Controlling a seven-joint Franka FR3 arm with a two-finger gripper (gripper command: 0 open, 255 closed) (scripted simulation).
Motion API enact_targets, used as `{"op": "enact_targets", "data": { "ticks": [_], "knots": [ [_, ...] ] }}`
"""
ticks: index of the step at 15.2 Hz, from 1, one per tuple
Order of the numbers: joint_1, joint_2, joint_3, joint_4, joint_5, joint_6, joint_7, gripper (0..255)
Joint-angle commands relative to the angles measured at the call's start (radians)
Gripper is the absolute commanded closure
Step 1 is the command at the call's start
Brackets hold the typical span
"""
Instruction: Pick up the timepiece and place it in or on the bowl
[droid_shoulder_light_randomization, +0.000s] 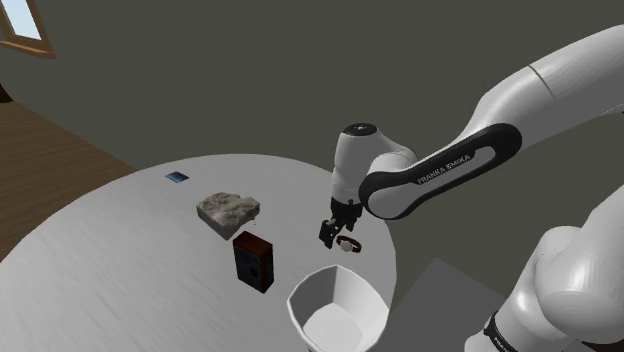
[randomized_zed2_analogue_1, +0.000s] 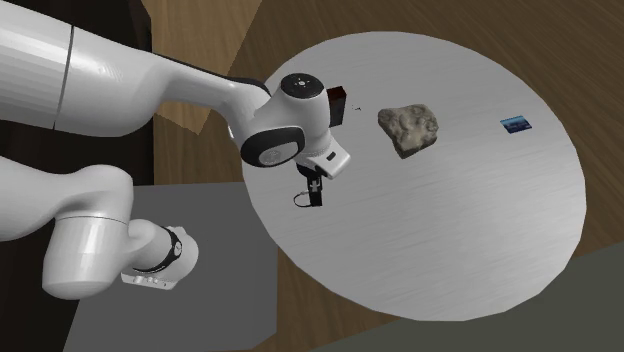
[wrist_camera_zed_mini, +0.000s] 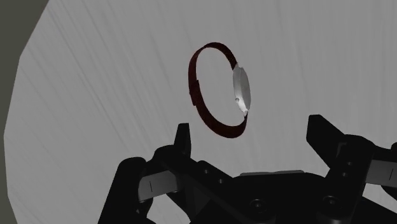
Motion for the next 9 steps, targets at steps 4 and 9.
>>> {"op": "enact_targets", "data": {
  "ticks": [4, 9],
  "knots": [
    [0.0, 0.0, 0.0, 0.0, 0.0, 0.0, 0.0, 255],
    [0.0, 0.0, 0.0, 0.0, 0.0, 0.0, 0.0, 255]
  ]
}}
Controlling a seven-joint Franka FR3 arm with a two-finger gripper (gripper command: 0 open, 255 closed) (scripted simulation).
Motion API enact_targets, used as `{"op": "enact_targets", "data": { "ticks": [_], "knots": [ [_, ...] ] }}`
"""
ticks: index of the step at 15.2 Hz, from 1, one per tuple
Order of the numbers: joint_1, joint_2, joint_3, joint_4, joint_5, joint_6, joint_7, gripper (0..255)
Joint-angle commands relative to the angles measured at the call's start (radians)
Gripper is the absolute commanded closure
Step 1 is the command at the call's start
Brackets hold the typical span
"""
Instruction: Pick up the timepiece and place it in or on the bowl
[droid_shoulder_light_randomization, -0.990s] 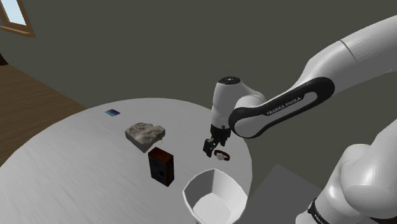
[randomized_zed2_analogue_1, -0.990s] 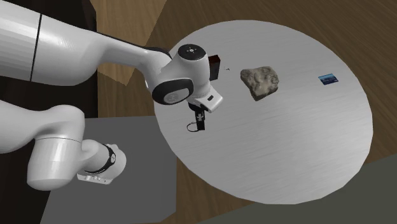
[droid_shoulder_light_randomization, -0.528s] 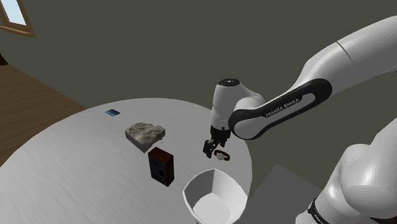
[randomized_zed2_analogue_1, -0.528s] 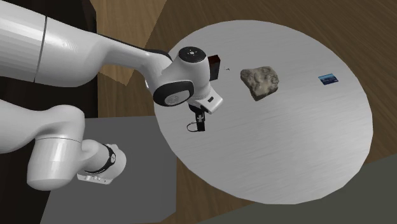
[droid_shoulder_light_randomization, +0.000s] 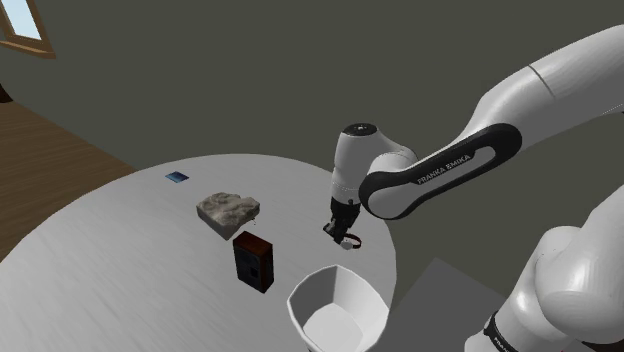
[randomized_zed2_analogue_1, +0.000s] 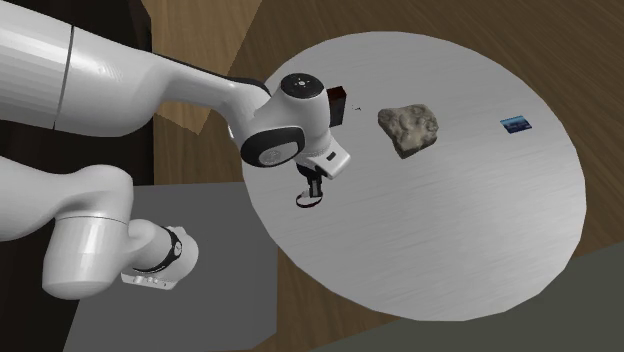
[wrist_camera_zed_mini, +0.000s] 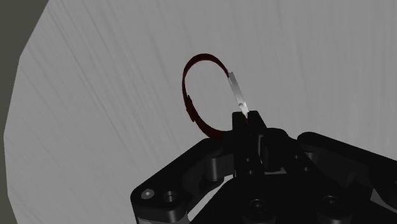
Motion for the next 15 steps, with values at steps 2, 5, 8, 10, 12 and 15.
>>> {"op": "enact_targets", "data": {
  "ticks": [2, 5, 8, 10, 12, 15],
  "knots": [
    [0.0, 0.0, 0.0, 0.0, 0.0, 0.0, 0.0, 255],
    [0.003, -0.02, -0.002, 0.01, 0.009, -0.029, -0.009, 255],
    [0.006, -0.047, -0.005, 0.028, 0.021, -0.074, -0.021, 255],
    [0.008, -0.064, -0.007, 0.041, 0.028, -0.103, -0.029, 255],
    [0.009, -0.08, -0.01, 0.055, 0.034, -0.132, -0.035, 255],
    [0.012, -0.102, -0.013, 0.077, 0.042, -0.176, -0.045, 255]
  ]
}}
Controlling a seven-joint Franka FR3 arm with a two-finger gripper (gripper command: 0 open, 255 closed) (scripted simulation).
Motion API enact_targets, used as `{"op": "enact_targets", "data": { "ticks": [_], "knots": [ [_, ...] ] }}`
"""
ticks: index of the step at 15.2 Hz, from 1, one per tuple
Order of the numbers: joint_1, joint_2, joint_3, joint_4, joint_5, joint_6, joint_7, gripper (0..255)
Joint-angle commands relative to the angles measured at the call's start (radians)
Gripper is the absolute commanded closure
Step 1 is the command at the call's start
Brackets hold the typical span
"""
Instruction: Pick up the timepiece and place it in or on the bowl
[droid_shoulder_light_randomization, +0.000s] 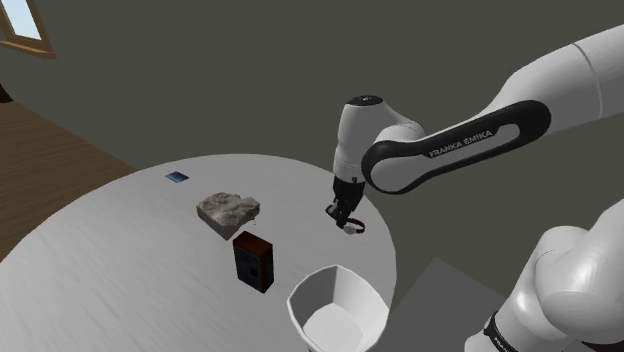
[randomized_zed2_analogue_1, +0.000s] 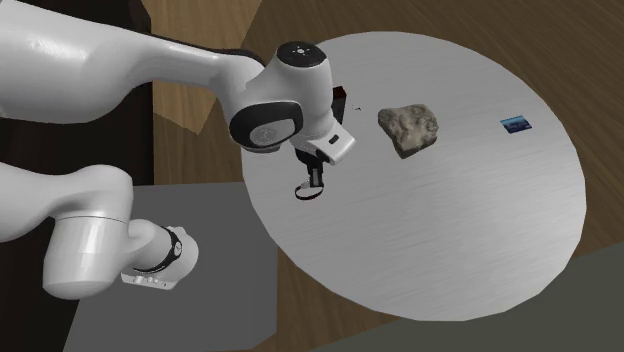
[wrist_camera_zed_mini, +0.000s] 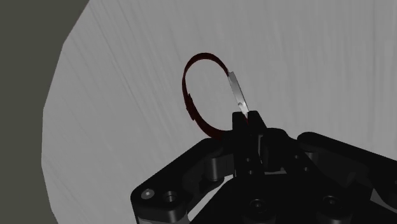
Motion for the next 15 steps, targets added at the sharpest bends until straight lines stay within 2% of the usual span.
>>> {"op": "enact_targets", "data": {
  "ticks": [1, 15],
  "knots": [
    [0.002, -0.015, -0.001, 0.014, 0.005, -0.029, -0.005, 255],
    [0.006, -0.083, -0.014, 0.145, 0.024, -0.226, -0.035, 255]
  ]
}}
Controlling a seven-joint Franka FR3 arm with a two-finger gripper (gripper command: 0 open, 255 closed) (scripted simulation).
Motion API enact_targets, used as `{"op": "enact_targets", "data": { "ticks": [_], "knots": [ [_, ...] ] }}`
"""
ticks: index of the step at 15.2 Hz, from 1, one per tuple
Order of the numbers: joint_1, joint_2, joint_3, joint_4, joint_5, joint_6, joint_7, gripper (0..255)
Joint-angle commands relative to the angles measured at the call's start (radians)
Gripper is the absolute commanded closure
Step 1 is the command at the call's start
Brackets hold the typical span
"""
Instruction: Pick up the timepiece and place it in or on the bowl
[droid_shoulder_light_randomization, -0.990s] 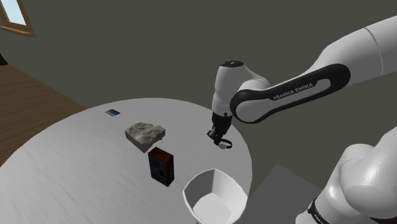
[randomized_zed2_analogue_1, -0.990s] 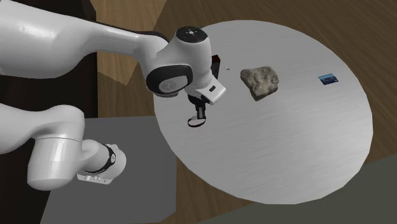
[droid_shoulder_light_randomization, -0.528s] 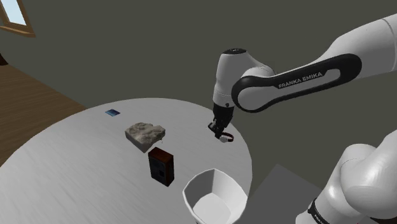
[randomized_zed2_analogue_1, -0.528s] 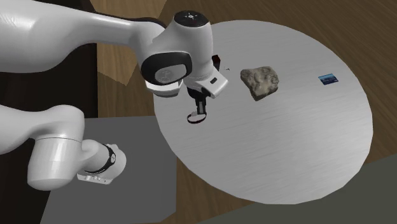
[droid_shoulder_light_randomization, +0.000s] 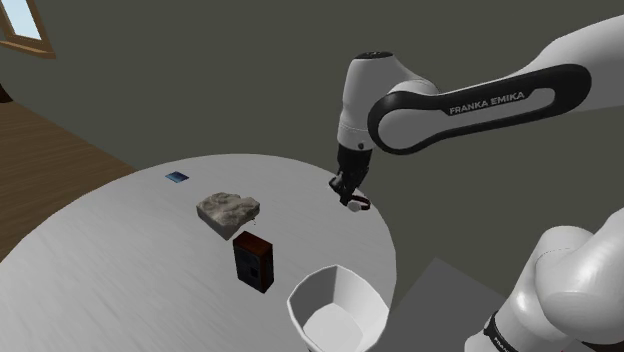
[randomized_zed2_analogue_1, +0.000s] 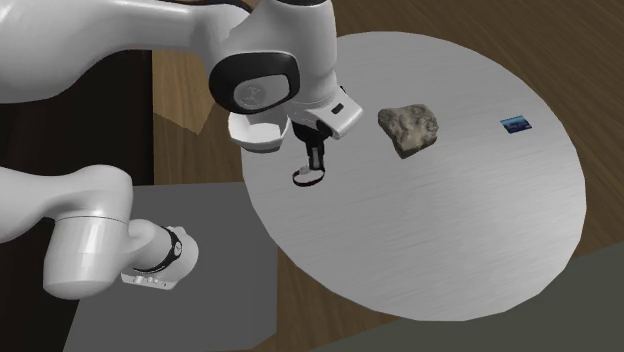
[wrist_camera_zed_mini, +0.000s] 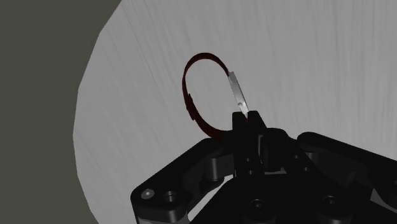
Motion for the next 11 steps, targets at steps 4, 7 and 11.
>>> {"op": "enact_targets", "data": {
  "ticks": [4, 7, 11],
  "knots": [
    [0.0, -0.015, -0.004, 0.054, 0.003, -0.068, -0.008, 255],
    [0.021, -0.034, 0.028, 0.055, 0.017, -0.091, 0.035, 255],
    [0.062, -0.056, 0.094, 0.055, 0.046, -0.118, 0.126, 255]
  ]
}}
